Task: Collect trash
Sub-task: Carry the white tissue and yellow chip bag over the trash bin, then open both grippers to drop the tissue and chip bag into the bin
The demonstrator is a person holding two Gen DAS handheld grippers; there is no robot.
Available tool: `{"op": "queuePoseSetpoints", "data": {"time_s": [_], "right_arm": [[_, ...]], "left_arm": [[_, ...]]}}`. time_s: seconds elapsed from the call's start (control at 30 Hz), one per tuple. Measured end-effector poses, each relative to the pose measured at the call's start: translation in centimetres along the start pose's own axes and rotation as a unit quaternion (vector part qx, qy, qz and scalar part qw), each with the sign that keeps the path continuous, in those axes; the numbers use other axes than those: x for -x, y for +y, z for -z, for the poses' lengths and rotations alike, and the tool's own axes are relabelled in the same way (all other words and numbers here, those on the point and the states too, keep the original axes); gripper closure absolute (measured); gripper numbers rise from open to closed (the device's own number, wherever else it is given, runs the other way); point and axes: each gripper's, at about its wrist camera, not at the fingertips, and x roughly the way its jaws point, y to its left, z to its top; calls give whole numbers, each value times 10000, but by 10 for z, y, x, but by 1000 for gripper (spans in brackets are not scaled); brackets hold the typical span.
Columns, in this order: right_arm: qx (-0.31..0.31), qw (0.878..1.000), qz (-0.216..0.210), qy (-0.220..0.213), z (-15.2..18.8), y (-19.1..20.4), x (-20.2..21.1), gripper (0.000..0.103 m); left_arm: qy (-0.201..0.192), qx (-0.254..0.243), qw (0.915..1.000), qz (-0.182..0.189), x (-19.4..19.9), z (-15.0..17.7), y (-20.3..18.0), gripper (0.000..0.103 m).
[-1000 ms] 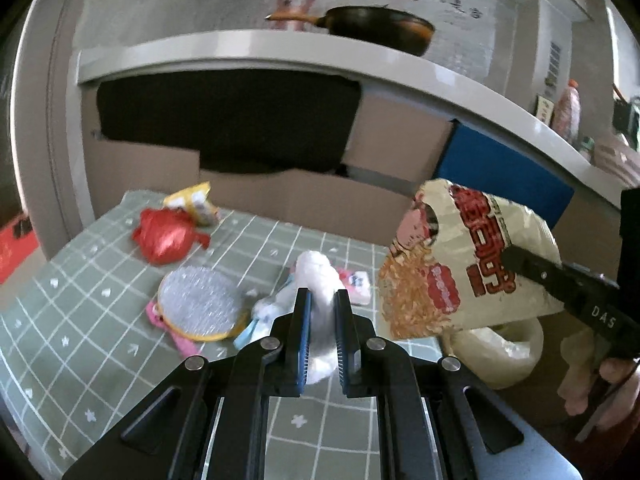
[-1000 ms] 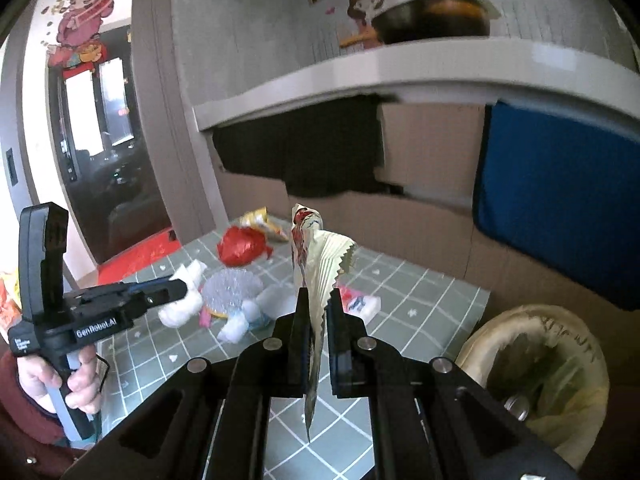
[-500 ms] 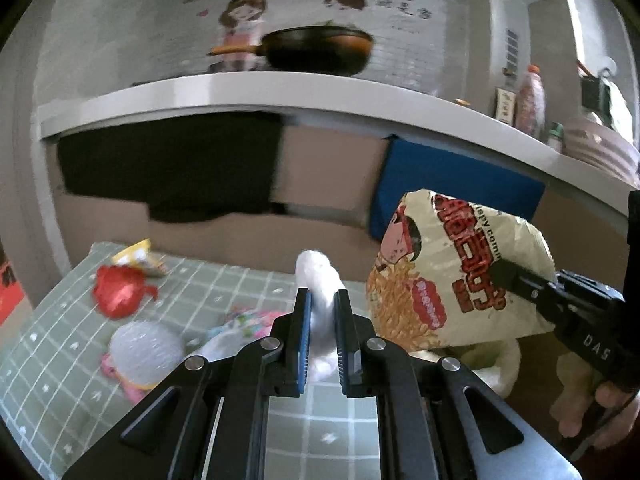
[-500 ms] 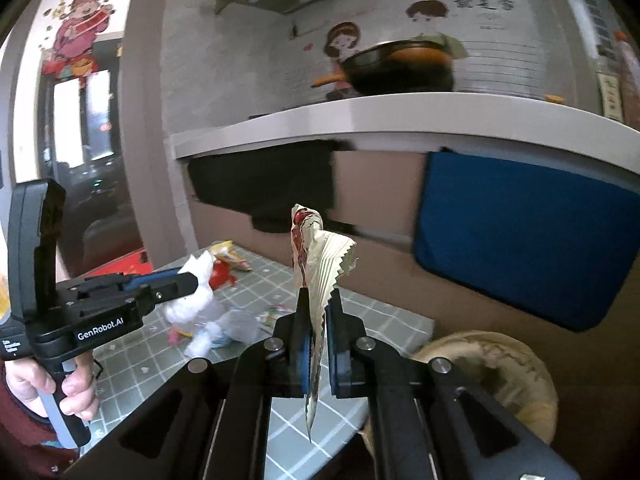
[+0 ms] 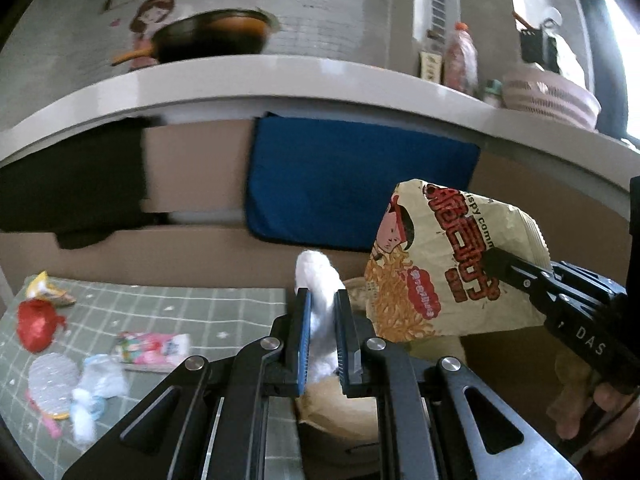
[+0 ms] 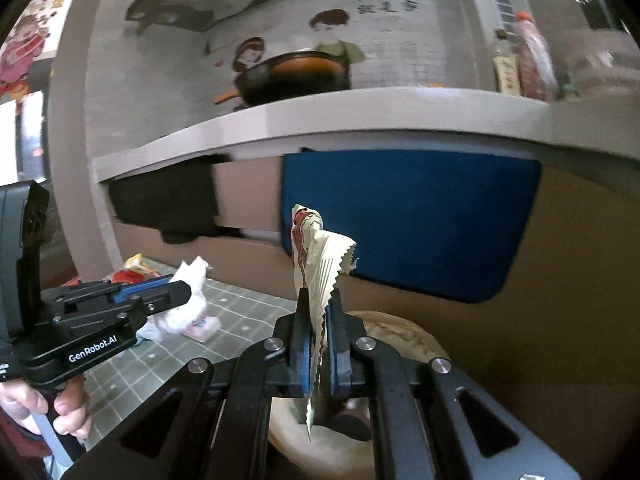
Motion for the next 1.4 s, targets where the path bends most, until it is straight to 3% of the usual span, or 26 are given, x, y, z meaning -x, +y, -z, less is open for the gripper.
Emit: {"op": "queuePoseSetpoints", "data": {"time_s": [0.27,0.57,0.83,1.07,1.13,1.17,1.2,1.23,1.27,1.3,1.4], "right_arm": [[-355,9990,189,183,11,-38,-12,97],[-467,9976,228,459,24,-51,-38,97],[-726,9913,254,1070,48,-69,-80,97],[-784,9843,300,1551,74,-76,-107,96],[-828,9840,287,1554,76,-77,-109,93],[-841,9841,281,1539,76,-77,-108,91],[-836,9843,288,1529,75,-77,-108,83],[-823,9847,310,1505,75,-77,-107,76],[-804,9856,322,1453,74,-76,-105,59],[-801,9861,313,1425,74,-75,-104,53],[-838,9866,313,1368,70,-72,-101,53]], "left_arm": [[268,54,9993,252,-39,8,-16,91],[581,204,9973,407,-73,18,-17,91],[1518,571,9849,599,-131,37,-7,91],[1730,770,9784,832,-145,50,-1,89],[1643,806,9786,944,-143,49,1,78],[1574,831,9791,979,-141,48,2,66],[1477,883,9797,1030,-138,46,3,58],[1420,926,9797,1068,-136,44,5,57],[1377,980,9798,1073,-132,42,8,57],[1363,1011,9799,1052,-130,40,10,56],[1302,1168,9804,905,-118,38,21,56]]}}
